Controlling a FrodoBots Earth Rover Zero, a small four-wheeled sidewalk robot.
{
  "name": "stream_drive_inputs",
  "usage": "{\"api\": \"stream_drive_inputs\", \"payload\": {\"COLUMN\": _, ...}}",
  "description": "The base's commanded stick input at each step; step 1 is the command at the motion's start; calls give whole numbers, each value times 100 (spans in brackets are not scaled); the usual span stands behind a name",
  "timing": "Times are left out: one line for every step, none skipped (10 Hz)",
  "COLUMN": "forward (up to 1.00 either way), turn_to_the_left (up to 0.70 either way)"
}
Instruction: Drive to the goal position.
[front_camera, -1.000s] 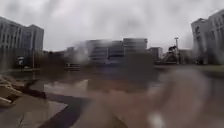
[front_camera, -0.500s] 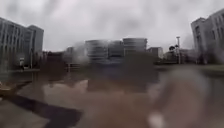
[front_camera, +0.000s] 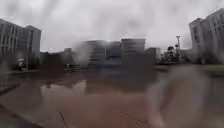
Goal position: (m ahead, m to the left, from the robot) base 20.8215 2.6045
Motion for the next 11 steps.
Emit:
{"api": "stream_drive_inputs", "payload": {"forward": 100, "turn_to_the_left": 0}}
{"api": "stream_drive_inputs", "payload": {"forward": 100, "turn_to_the_left": 0}}
{"api": "stream_drive_inputs", "payload": {"forward": 100, "turn_to_the_left": 0}}
{"api": "stream_drive_inputs", "payload": {"forward": 100, "turn_to_the_left": 0}}
{"api": "stream_drive_inputs", "payload": {"forward": 100, "turn_to_the_left": 0}}
{"api": "stream_drive_inputs", "payload": {"forward": 100, "turn_to_the_left": 0}}
{"api": "stream_drive_inputs", "payload": {"forward": 100, "turn_to_the_left": 0}}
{"api": "stream_drive_inputs", "payload": {"forward": 100, "turn_to_the_left": 0}}
{"api": "stream_drive_inputs", "payload": {"forward": 100, "turn_to_the_left": 0}}
{"api": "stream_drive_inputs", "payload": {"forward": 100, "turn_to_the_left": 0}}
{"api": "stream_drive_inputs", "payload": {"forward": 100, "turn_to_the_left": 0}}
